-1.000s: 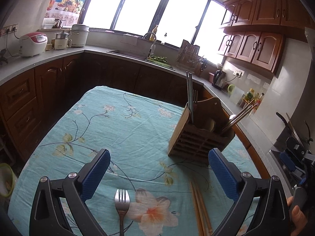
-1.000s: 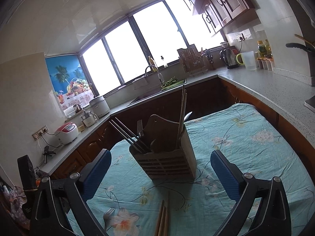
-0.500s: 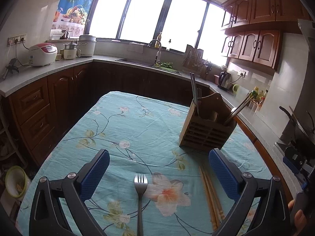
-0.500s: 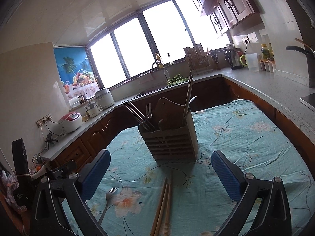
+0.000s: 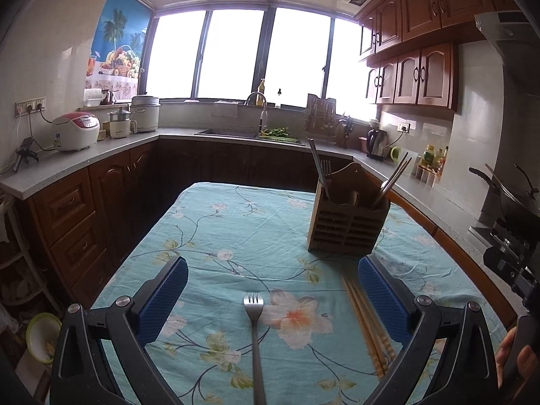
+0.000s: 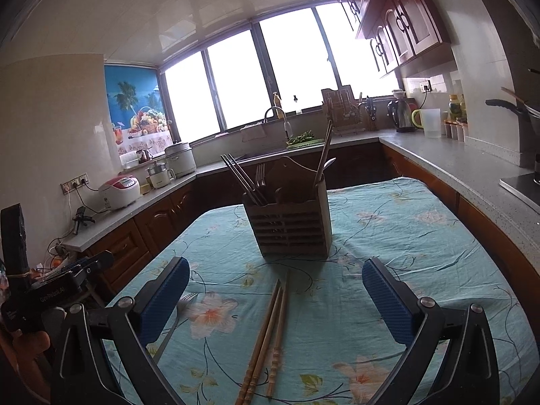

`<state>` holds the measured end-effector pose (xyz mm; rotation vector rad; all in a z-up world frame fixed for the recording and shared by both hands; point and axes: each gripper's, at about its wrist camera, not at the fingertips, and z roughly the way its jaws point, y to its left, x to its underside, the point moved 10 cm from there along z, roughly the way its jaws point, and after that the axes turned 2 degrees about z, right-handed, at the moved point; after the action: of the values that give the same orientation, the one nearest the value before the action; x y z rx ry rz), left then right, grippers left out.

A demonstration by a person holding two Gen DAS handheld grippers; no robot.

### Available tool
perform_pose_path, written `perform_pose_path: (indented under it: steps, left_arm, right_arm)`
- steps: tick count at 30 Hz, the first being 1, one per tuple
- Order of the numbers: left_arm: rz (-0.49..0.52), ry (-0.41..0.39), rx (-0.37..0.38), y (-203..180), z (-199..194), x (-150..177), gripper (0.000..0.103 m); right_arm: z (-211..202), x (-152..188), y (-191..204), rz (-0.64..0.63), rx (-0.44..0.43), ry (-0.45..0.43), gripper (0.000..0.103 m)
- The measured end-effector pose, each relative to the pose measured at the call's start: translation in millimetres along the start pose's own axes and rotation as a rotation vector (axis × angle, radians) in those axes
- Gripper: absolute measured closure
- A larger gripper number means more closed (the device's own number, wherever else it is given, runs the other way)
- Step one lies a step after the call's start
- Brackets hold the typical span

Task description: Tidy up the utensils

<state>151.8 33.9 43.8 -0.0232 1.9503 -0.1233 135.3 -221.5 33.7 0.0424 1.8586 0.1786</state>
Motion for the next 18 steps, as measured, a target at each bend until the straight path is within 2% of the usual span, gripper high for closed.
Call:
perform_pose_path:
  steps: [5, 7, 11, 18]
  left_arm:
    - [0.047, -0.078, -0.072, -2, -26, 8, 0.001]
    - [0.056, -0.105, -0.064, -5, -32, 19, 0.001]
    - [0.061, -0.089, -0.043, -11, -34, 44, 0.001]
    - [0.094, -0.062, -0.059, -16, -39, 71, 0.001]
  right_arm:
    - [-31, -13, 17, -0.084, 0.003, -0.110, 0.000]
    - [-37, -5, 20, -0.109, 0.017, -0.131, 0.000]
    - [-41, 16, 20, -0.109, 0.048, -0.127, 0.000]
    - [-41, 46, 16, -0.098, 0.079, -0.078, 0.000]
